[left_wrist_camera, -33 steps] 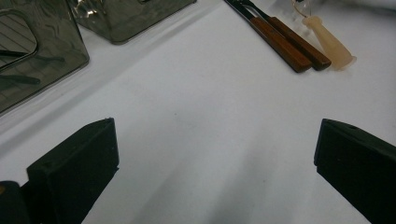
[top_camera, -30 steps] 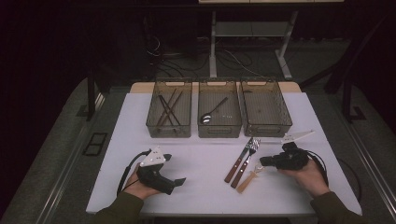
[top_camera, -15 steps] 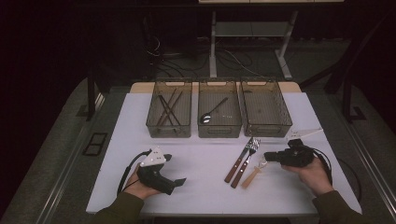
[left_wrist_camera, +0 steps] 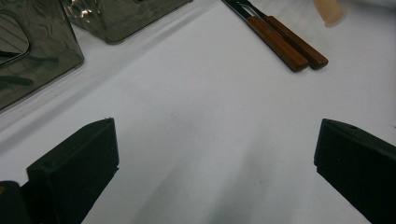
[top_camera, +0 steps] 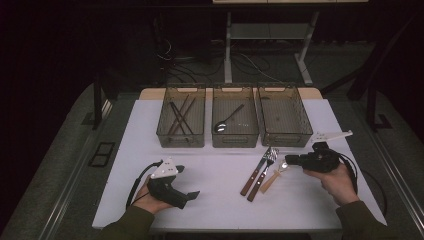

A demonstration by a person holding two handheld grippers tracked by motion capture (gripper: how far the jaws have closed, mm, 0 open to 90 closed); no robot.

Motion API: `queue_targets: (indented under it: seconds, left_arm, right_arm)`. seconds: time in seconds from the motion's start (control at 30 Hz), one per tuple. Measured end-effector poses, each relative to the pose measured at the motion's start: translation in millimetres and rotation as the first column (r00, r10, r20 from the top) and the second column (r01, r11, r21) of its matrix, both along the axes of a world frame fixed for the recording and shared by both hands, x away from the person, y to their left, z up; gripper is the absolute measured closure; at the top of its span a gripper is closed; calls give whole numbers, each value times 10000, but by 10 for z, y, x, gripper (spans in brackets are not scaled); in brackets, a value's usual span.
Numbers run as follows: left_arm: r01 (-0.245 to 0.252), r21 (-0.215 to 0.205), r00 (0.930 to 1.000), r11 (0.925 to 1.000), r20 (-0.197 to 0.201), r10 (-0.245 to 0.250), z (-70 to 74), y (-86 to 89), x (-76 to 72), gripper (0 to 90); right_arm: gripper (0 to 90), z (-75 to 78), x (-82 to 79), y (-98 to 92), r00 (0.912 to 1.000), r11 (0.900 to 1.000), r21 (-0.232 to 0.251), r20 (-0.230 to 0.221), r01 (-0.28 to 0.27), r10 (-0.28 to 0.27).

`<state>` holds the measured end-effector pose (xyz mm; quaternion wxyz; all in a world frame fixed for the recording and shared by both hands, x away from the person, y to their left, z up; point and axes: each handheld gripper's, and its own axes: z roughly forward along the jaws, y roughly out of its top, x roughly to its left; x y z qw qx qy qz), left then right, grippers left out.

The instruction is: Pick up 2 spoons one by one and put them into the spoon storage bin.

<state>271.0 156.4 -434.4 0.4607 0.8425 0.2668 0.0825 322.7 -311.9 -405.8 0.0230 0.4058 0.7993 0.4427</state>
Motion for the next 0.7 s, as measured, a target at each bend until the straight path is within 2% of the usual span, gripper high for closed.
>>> queue_targets:
  seconds: [0.33,0.7]
  left_arm:
    - [14,-61,10000,10000,16,-13,-1,3,1,0]
    - [64,-32,10000,10000,23,-64,-6,4,4,0]
  right_arm:
    - [877,205,130,-29,9962,9962,423,400,758,-775]
    - [878,376,317,69,9900,9901,742,666,1190,-1240]
